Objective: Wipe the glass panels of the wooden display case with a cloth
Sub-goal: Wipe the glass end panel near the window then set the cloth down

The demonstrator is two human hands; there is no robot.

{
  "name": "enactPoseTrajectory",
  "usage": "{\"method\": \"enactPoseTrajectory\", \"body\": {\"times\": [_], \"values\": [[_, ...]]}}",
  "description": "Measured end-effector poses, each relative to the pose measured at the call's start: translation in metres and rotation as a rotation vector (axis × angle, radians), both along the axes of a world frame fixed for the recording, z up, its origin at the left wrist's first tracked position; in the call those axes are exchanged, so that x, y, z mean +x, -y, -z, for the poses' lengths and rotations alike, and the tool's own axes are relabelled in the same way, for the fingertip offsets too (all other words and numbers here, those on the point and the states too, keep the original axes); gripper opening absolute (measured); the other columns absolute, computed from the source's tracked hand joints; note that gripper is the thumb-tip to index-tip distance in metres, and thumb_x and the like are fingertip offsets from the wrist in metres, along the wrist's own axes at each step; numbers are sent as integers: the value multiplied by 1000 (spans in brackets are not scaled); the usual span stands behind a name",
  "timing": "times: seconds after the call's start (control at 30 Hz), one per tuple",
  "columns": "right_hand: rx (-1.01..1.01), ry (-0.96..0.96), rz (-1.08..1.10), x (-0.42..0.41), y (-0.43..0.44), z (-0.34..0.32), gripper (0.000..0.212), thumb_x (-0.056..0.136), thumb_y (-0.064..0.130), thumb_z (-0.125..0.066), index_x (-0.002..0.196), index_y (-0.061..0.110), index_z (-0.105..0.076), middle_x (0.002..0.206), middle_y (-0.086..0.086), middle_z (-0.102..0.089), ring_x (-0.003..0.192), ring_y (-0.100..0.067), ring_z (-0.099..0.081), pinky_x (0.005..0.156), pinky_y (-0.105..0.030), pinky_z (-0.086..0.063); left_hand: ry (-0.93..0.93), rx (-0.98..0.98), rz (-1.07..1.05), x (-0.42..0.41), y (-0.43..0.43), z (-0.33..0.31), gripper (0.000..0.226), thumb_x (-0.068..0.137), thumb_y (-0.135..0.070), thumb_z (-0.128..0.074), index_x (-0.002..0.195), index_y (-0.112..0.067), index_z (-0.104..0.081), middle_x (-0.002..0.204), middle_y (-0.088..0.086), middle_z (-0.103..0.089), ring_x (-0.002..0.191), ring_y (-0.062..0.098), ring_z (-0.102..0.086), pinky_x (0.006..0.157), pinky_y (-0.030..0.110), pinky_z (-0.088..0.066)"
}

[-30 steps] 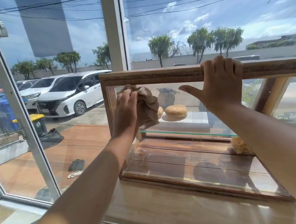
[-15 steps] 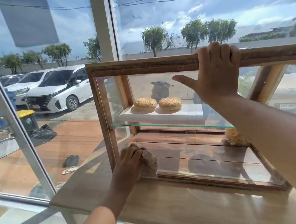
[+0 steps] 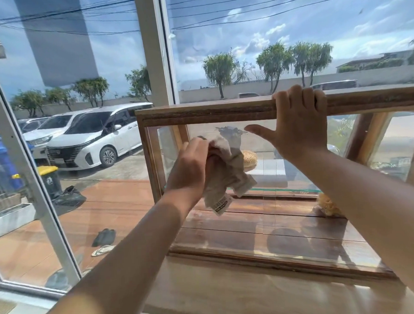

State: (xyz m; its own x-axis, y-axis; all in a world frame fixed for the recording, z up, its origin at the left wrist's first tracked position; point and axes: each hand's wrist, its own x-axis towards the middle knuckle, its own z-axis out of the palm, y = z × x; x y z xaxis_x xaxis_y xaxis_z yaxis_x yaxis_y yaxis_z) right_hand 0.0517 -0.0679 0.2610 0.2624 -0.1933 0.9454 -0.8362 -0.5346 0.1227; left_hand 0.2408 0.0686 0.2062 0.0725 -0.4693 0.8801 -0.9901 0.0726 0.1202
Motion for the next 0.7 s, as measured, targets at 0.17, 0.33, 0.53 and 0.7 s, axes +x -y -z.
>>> {"method": "enactPoseTrajectory", "body": {"times": [0.17,0.33,0.53,0.7], "values": [[8,6,-1,1,2,0,81,80,82,-49,106,6,-50,106,-17,-48,97,-33,-45,96,-47,-28,87,-91,-40,-10,18,-31,23,92,13,-57,107,-1,-66,99,14,-60,91,31,-53,77,37,-49],[-8,13,-8,1,5,2,82,81,84,-45,105,5,-49,106,-17,-48,98,-34,-45,96,-46,-26,127,-101,-79,-10,25,22,13,85,10,-70,94,3,-63,93,21,-59,82,37,-58,70,42,-57],[-16,0,20,2,6,2,83,82,85,-43,107,6,-49,110,-17,-49,101,-34,-46,97,-45,-25,117,-6,-1,-15,21,82,31,85,-6,-65,115,-2,-62,112,15,-60,104,30,-50,90,38,-48],[-3,-18,26,-1,4,-1,83,82,85,-40,107,6,-49,108,-16,-48,99,-33,-45,96,-46,-26,123,118,64,-18,16,119,35,78,1,-78,108,-6,-64,107,10,-59,99,27,-52,81,44,-54]]}}
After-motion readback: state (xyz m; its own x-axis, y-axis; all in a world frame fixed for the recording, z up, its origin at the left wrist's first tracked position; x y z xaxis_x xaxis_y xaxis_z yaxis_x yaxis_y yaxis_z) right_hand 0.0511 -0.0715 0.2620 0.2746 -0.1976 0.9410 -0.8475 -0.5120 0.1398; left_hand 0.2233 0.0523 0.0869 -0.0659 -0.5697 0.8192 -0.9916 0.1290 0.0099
